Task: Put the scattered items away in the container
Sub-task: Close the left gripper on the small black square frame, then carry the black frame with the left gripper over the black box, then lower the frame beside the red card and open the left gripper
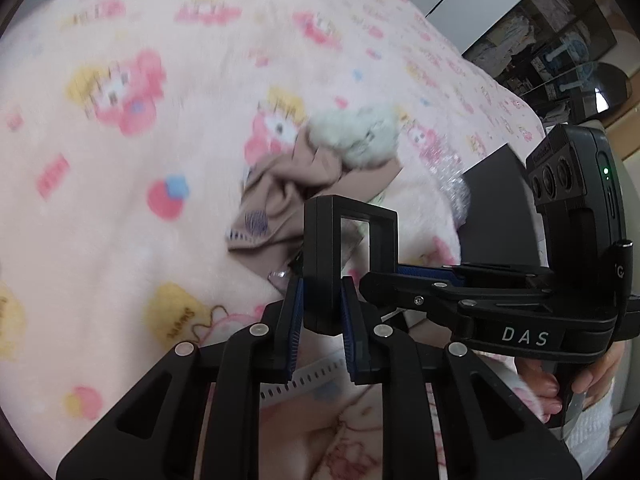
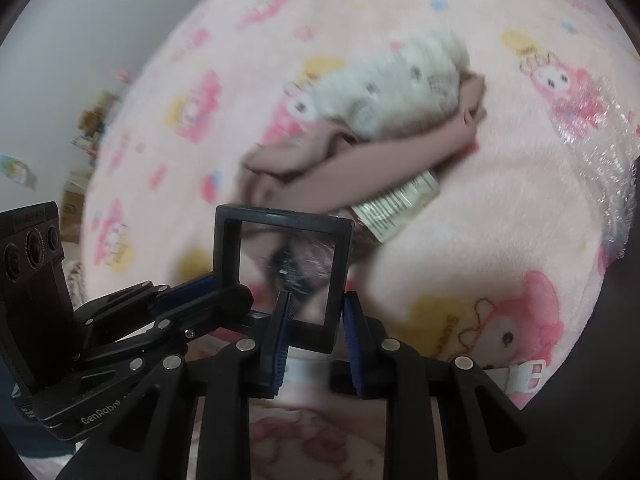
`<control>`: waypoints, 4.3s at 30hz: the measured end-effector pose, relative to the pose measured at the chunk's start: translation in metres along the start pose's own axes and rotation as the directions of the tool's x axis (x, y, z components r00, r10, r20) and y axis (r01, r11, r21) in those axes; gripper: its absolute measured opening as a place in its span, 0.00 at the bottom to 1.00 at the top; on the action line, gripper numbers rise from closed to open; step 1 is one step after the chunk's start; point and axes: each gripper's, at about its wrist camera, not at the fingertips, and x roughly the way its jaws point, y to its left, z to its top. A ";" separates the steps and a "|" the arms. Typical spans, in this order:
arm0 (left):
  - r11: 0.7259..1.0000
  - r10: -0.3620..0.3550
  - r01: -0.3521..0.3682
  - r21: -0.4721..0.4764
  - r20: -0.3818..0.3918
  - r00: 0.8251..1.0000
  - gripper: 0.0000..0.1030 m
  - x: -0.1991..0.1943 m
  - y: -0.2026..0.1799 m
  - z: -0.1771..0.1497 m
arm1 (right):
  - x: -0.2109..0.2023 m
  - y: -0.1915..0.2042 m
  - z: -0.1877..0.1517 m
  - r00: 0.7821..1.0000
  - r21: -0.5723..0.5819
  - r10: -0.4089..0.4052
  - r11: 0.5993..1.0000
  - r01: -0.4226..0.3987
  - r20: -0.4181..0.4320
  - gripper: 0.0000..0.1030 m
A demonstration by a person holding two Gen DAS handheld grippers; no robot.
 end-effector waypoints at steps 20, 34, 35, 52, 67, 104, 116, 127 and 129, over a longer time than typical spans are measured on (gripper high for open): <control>0.940 -0.177 0.166 0.297 0.009 0.984 0.16 -0.039 -0.185 -0.012 | -0.202 -0.066 -0.099 0.937 0.105 -0.113 0.991 0.083 0.330 0.21; 0.886 -0.170 0.238 0.399 -0.198 0.965 0.17 0.034 -0.315 -0.056 | -0.265 -0.176 -0.171 0.901 0.245 -0.254 0.954 0.173 0.352 0.22; 0.886 -0.150 0.225 0.406 -0.209 0.966 0.17 0.041 -0.319 -0.059 | -0.265 -0.182 -0.173 0.900 0.257 -0.252 0.952 0.165 0.354 0.22; 0.857 0.009 0.140 0.496 -0.286 0.958 0.18 0.101 -0.359 -0.067 | -0.251 -0.239 -0.188 0.917 0.397 -0.238 0.913 0.098 0.321 0.22; 0.828 0.126 0.071 0.557 -0.307 0.943 0.19 0.132 -0.367 -0.073 | -0.226 -0.267 -0.190 0.948 0.453 -0.188 0.890 0.054 0.257 0.24; 0.899 0.004 0.115 0.422 -0.271 0.963 0.28 0.126 -0.351 -0.026 | -0.249 -0.270 -0.188 0.878 0.461 -0.338 0.873 0.158 0.340 0.27; 0.936 0.016 0.071 0.345 -0.243 0.970 0.29 0.133 -0.343 -0.016 | -0.248 -0.271 -0.171 0.881 0.430 -0.298 0.895 0.123 0.368 0.28; 0.927 0.059 0.050 0.372 -0.275 0.960 0.17 0.142 -0.339 -0.034 | -0.223 -0.277 -0.166 0.932 0.400 -0.217 0.912 0.088 0.290 0.21; 0.919 0.071 0.038 0.393 -0.260 0.963 0.16 0.134 -0.336 -0.037 | -0.222 -0.272 -0.166 0.931 0.385 -0.225 0.917 0.102 0.288 0.21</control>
